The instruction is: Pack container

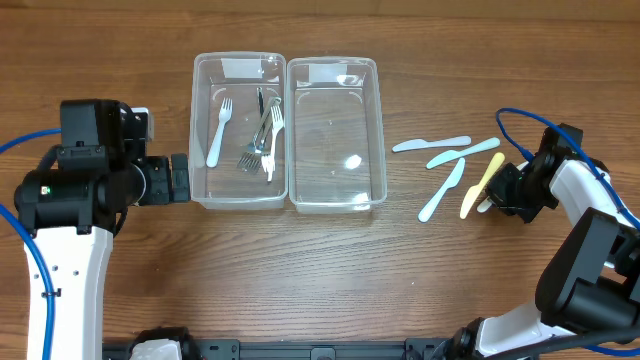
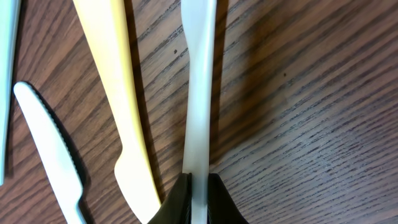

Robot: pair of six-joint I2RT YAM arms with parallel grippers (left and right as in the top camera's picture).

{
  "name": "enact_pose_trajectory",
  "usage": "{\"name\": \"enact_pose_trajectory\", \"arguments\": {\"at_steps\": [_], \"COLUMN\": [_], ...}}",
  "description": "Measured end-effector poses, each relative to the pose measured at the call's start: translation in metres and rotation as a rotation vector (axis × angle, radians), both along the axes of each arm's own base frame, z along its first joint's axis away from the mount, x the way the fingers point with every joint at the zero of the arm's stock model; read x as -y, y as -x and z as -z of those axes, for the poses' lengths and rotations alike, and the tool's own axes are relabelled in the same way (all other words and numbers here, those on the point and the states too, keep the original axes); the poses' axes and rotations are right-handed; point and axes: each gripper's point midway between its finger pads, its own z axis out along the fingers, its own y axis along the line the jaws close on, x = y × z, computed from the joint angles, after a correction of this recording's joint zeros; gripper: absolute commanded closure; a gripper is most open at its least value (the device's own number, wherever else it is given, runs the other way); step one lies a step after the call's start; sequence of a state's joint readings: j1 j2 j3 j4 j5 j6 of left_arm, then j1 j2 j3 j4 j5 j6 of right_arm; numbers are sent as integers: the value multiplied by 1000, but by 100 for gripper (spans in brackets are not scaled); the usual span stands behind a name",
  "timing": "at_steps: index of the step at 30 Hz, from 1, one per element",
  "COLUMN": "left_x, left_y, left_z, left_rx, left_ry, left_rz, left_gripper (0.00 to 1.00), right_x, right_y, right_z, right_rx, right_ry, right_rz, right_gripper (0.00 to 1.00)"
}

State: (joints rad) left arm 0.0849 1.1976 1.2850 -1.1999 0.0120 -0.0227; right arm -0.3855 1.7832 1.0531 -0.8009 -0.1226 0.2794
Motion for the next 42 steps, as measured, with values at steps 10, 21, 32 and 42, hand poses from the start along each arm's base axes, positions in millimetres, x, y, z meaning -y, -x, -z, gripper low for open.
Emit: {"name": "enact_pose_trajectory", "arguments": {"at_steps": [10,21,32,42], "left_x": [0,0,0,0], "left_y": [0,0,0,0], "left_z": [0,0,0,0], "left_rx": [0,0,-1,0], "left_ry": [0,0,0,0], "left_rz": [0,0,0,0], "left_gripper": [0,0,0,0], "right_x": [4,10,33,67], "right_y": [2,3,-8,-49], "right_z": [-7,-23,-58,-115], "right_rx": [-4,22,10,78], "right_ry": [29,75,171,249], "right_rz": [-10,-9,27,74], "right_gripper": [96,96,36,37]}}
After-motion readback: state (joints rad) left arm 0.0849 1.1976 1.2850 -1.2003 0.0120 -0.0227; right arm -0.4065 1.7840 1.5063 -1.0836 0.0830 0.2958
